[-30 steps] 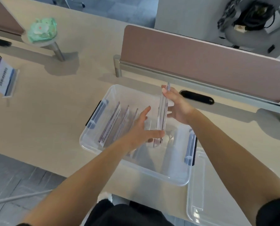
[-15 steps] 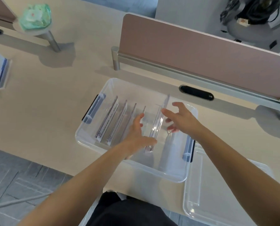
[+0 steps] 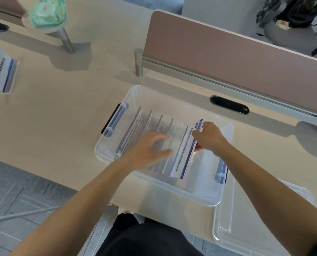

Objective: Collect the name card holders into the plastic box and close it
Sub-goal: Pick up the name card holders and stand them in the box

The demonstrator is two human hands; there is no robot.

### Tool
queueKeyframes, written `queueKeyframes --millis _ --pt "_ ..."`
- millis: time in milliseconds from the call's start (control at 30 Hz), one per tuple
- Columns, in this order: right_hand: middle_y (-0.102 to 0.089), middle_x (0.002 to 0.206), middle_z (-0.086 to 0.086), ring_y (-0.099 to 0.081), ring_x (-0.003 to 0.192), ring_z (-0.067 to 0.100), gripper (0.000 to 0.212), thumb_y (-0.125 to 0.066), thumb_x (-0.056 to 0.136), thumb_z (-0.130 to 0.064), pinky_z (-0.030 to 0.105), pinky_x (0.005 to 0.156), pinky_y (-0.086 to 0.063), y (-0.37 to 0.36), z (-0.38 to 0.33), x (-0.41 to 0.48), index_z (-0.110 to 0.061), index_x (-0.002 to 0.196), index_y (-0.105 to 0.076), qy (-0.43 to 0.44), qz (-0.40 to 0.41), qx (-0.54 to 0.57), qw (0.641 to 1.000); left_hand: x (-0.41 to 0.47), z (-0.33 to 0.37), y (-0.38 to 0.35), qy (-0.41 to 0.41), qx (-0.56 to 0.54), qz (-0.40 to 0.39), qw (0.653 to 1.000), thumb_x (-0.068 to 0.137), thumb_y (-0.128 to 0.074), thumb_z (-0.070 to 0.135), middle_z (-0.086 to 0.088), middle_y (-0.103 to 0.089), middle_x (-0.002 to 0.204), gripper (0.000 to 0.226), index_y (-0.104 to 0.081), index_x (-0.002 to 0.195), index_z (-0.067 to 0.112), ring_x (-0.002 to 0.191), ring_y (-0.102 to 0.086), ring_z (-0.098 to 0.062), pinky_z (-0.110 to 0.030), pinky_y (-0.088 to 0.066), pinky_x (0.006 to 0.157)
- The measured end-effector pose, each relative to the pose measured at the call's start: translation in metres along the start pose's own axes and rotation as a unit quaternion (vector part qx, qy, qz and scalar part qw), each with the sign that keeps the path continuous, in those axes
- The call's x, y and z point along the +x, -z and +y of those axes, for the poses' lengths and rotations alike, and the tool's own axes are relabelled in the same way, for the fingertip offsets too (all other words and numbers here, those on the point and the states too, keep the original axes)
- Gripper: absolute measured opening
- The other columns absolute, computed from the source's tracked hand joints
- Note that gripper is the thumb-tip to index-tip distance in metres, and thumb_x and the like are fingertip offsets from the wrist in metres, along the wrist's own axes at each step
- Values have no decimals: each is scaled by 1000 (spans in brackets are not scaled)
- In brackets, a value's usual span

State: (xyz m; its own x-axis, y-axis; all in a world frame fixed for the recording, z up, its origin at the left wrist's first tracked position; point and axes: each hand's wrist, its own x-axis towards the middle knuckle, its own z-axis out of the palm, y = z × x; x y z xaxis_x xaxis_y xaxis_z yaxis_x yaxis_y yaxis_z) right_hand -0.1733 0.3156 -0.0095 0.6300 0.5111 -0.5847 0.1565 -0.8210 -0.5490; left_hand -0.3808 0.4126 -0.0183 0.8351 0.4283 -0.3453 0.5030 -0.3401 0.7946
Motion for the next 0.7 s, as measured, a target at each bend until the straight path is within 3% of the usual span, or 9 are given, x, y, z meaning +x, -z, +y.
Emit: queueKeyframes --millis 100,200,267,367,433,500,567,633,700 --pt "-67 53 8 -75 71 30 14 -45 90 -12 28 53 -46 -10 4 10 -2 86 -53 -15 -26 -77 997 0 -20 38 10 -19 164 986 89 -64 35 11 -52 128 37 -60 125 26 120 -47 -7 -29 -35 106" --pt "-67 47 6 -70 54 18 14 -43 86 -11 23 47 -42 -23 10 24 -2 84 -55 -31 -35 -115 992 2 -42 62 -13 48 284 958 84 -66 26 1 -59 124 33 -66 116 23 115 -50 -17 -29 -38 102" --pt "-68 48 6 -68 48 15 15 -42 85 -11 21 43 -40 -31 14 33 -2 85 -55 -34 -34 -124 991 4 -60 72 -41 140 299 943 79 -67 21 -5 -59 123 35 -67 114 21 119 -47 -30 -31 -32 104" --pt "-68 49 7 -69 48 17 15 -43 85 -11 19 42 -40 -41 14 42 -3 80 -54 -33 -33 -128 991 10 -83 85 -58 262 283 921 77 -69 25 -16 -54 131 46 -60 122 21 127 -40 -36 -43 -28 108" --pt "-70 54 8 -72 55 21 14 -43 86 -11 22 49 -48 -45 11 44 -4 80 -53 -42 -29 -120 992 11 -92 87 -1 268 245 932 80 -69 30 -14 -44 143 56 -50 133 28 131 -35 -37 -48 -33 106" --pt "-72 63 11 -74 61 24 18 -43 88 -14 30 62 -56 -47 10 45 -1 92 -55 -52 -31 -106 993 11 -97 82 62 219 213 950 84 -66 34 -2 -42 145 62 -40 140 38 128 -39 -31 -47 -41 100" --pt "-73 76 9 -74 64 23 37 -49 93 -24 35 72 -59 -46 17 43 -3 123 -46 -37 -32 -97 994 11 -99 77 73 153 210 963 85 -64 34 5 -49 138 64 -35 141 44 112 -52 -24 -40 -45 93" --pt "-70 100 7 -74 79 24 78 -61 93 -35 44 88 -57 -44 32 35 -21 153 -13 10 -52 -58 997 12 -98 77 74 108 226 965 86 -64 31 7 -55 132 63 -35 140 45 94 -57 -18 -31 -43 84" --pt "-61 130 7 -66 107 27 106 -72 88 -38 47 101 -50 -42 47 19 -37 154 11 75 -94 -44 992 13 -97 77 75 91 234 965 86 -64 29 7 -58 130 63 -36 139 46 86 -54 -14 -27 -39 80"
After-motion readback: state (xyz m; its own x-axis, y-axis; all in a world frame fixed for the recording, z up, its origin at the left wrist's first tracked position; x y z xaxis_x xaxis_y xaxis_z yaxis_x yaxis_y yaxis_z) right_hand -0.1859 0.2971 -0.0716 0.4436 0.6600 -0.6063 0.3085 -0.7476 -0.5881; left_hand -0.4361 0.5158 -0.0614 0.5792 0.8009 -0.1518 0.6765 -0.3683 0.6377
